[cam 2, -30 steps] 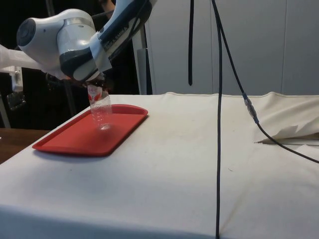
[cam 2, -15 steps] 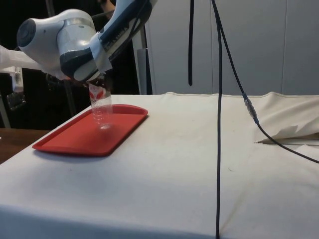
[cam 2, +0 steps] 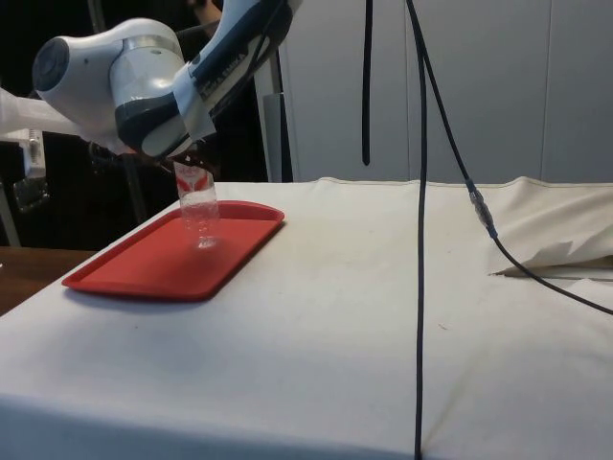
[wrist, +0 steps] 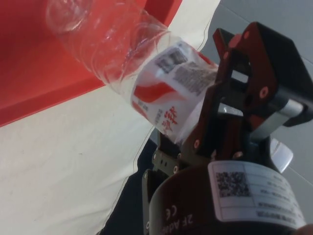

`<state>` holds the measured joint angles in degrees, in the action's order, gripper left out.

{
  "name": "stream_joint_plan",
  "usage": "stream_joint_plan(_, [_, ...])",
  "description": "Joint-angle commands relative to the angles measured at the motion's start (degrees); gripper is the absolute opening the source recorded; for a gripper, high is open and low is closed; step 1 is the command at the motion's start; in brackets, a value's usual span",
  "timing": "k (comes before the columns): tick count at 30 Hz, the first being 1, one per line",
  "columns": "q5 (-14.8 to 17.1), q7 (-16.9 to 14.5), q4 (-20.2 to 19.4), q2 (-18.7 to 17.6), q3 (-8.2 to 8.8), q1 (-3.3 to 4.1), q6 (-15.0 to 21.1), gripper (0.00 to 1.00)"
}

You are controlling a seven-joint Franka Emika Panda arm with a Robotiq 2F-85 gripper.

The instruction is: Place the bottle upright on the tray.

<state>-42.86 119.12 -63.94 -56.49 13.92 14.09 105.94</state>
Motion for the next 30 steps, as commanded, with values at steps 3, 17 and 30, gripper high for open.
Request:
stream_joint_plan(3, [0.00,0.11,0.06,0.00,-0.06,0.00,0.06,1.00])
stream_joint_plan(17, [-0.17,0.11,0.23,0.17,-0.11,0.34,-0.86,1.00])
stream_joint_plan(30, [-0.57,0.29,1.72,0.06,-1.32,0.92,-3.21,1.00])
